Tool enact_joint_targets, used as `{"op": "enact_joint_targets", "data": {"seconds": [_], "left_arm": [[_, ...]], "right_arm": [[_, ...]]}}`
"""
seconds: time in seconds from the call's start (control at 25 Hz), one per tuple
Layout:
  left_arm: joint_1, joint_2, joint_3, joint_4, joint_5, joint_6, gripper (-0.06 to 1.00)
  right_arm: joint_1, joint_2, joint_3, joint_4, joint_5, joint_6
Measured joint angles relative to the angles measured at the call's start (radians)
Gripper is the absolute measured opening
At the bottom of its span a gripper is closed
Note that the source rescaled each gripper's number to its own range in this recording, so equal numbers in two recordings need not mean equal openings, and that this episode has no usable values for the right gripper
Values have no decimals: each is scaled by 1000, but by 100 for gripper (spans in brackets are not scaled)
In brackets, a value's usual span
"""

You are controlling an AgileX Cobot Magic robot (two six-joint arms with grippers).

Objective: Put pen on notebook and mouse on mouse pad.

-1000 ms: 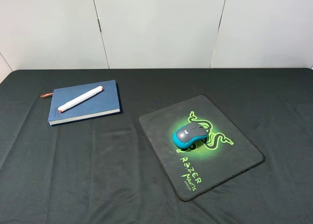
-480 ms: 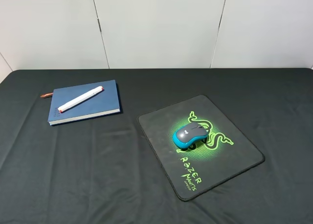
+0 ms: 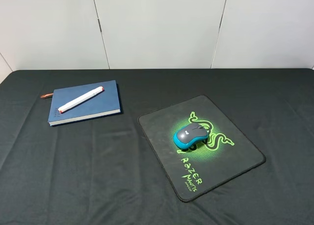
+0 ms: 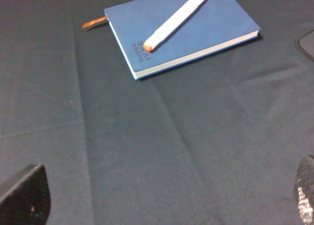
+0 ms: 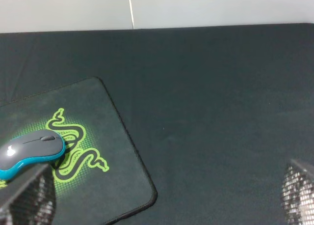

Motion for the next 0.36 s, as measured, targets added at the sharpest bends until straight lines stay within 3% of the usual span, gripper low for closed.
{"op": "enact_joint_targets", "data": {"seconds": [0.36], "left_arm": [[0,0,0,0,0,0,100]], "right_arm": [[0,0,0,0,0,0]]}}
